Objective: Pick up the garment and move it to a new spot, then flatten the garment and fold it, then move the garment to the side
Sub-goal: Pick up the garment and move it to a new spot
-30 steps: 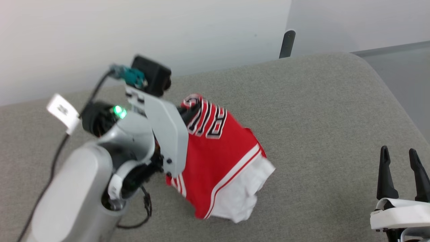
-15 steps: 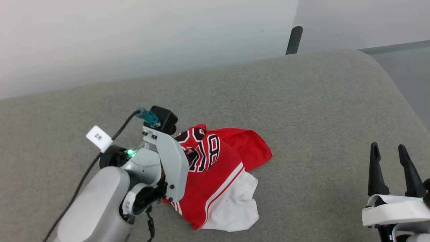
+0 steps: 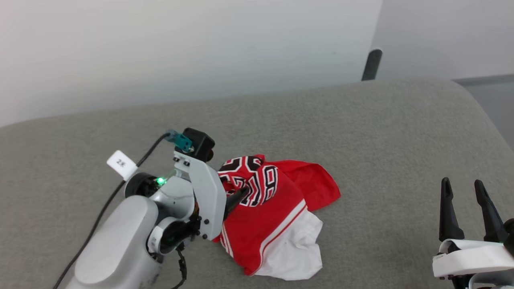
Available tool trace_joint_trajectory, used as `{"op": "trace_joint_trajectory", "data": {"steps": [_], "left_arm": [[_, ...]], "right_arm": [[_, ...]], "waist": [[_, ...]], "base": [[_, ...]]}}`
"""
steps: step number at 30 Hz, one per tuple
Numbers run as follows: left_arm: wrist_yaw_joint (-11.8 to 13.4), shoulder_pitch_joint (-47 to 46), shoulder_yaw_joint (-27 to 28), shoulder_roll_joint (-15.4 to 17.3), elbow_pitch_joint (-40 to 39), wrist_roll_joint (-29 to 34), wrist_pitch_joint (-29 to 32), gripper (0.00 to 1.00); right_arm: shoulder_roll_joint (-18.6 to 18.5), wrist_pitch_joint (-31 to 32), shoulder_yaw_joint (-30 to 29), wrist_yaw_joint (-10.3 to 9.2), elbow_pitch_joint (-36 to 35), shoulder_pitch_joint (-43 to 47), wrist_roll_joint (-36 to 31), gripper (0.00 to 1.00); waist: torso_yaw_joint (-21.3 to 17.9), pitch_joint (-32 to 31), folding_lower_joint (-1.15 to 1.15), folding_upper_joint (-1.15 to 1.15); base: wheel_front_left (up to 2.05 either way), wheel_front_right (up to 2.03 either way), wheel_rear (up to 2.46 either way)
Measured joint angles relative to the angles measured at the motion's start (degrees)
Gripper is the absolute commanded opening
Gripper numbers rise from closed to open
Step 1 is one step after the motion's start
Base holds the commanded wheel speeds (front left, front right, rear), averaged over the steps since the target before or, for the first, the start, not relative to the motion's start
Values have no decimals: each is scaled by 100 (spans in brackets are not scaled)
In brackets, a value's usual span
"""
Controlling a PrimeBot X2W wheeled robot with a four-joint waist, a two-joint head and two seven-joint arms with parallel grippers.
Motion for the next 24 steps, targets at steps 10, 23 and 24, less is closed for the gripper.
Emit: {"op": "trace_joint_trajectory", "data": {"steps": [10,23,24], "left_arm": [[-34,233,438,256,-371,87,-1061,100],[100,1376,1271,515,-755,401,-3279,100],[101,1471,1338,536,-761,410,-3437,100]], "right_arm": [[-1,116,-15,0,-151,138,-82,100],[-2,200,-172,0,-220,558,-285,100],[-2,200,-179,0,-209,566,-293,100]], "waist": [[456,-311,0,0],[1019,-698,0,0],[1053,-720,0,0]], "base": [[0,0,0],[0,0,0],[0,0,0]]}}
